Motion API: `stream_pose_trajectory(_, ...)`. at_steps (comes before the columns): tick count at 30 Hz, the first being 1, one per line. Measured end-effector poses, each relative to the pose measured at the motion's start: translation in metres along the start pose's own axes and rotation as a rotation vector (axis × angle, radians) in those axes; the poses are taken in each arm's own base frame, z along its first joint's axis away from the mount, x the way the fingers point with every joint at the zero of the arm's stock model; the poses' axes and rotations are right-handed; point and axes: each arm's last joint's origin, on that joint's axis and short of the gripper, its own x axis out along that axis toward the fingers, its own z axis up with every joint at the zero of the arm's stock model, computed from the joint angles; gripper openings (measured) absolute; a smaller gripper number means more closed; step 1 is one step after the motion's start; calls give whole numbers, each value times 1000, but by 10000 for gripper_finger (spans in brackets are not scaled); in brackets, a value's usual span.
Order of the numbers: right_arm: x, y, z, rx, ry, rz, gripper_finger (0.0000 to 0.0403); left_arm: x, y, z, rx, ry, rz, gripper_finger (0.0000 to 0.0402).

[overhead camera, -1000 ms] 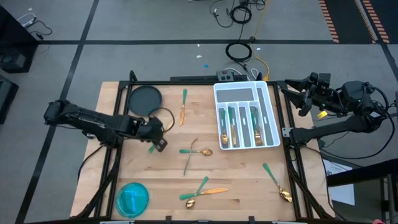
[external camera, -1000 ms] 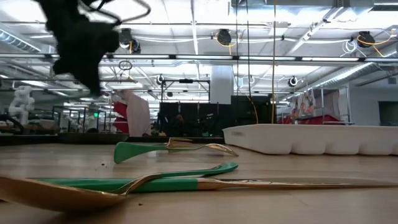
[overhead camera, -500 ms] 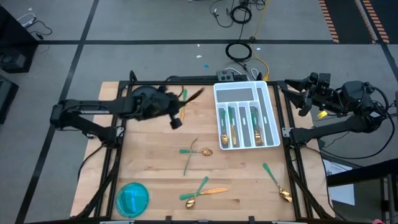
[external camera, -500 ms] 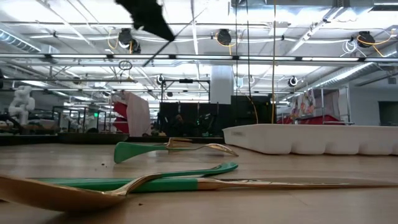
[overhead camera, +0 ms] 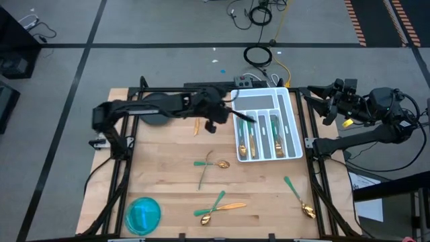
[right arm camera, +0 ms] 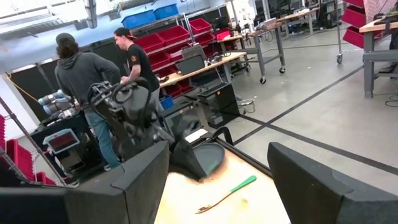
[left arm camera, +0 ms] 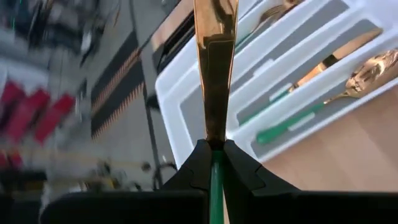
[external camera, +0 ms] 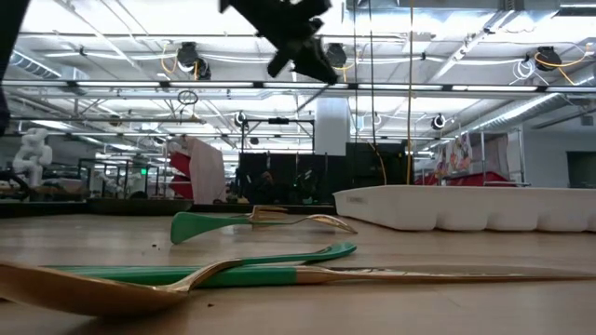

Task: Sort silverware
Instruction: Put the left green knife on the silverware tray with the other green knife

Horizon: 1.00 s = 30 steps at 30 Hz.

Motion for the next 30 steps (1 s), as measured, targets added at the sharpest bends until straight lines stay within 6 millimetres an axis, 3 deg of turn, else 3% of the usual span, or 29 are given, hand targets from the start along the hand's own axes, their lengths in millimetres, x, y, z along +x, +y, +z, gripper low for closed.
stream_pose_trajectory(8,0,0,0,2,0,0,267,57,1,11,327,-37,-61,18)
stream_pose_trajectory(15,0,0,0,2,0,0,267,89,-7,18,565,-107,-101,18)
stream_pose_trajectory(30,0,0,0,-8,1,0,267,135,-32,18,692,-208,-193,18)
